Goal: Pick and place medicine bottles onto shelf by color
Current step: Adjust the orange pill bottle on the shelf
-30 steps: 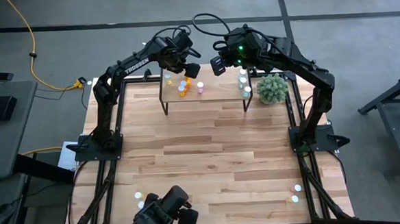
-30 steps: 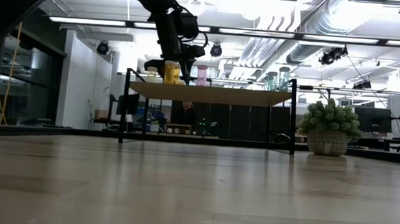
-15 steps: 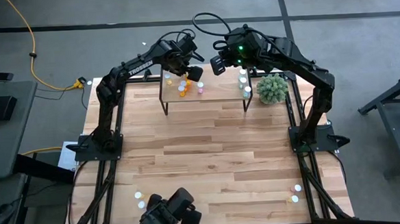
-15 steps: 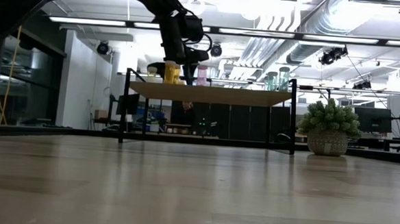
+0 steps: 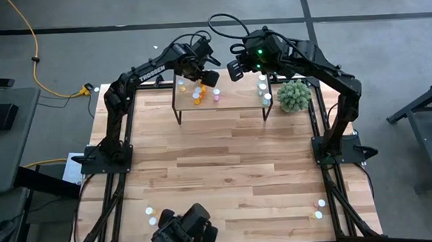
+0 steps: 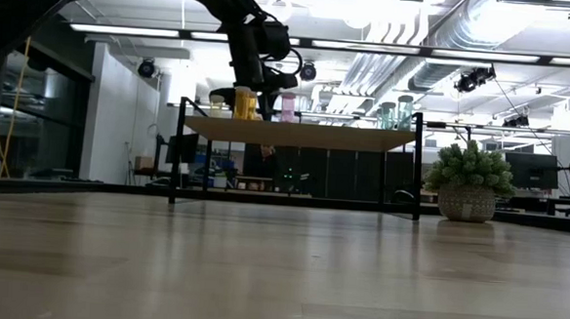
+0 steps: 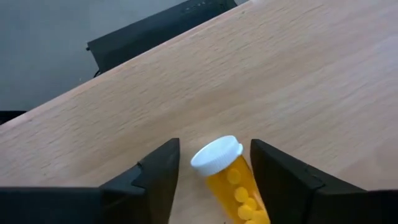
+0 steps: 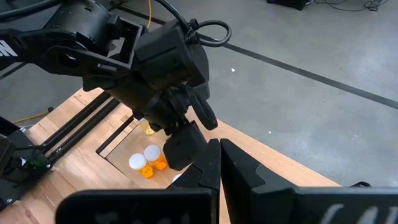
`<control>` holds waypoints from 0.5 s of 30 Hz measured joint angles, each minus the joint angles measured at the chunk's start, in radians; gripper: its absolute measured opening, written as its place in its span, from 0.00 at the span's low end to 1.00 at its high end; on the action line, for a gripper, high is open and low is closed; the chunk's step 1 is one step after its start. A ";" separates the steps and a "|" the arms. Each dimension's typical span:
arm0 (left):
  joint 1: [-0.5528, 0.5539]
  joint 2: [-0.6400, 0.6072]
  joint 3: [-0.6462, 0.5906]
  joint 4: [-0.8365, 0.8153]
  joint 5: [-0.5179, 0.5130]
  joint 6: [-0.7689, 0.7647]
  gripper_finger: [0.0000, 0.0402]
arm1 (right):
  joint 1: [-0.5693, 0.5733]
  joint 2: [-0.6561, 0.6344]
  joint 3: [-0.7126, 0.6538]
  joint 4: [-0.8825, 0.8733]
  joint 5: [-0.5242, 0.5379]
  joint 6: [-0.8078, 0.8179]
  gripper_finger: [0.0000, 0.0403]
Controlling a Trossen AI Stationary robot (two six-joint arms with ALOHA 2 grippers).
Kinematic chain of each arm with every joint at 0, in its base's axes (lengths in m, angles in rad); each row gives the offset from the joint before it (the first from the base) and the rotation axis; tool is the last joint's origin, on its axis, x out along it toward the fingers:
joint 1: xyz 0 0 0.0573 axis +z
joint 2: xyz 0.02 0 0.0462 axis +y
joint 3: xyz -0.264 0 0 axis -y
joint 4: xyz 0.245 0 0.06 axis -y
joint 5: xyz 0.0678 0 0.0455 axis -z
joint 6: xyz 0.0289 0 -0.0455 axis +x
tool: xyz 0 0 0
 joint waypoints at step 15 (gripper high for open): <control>0.000 -0.002 0.000 0.013 0.000 -0.009 0.26 | 0.000 0.000 0.000 0.000 0.000 0.000 0.00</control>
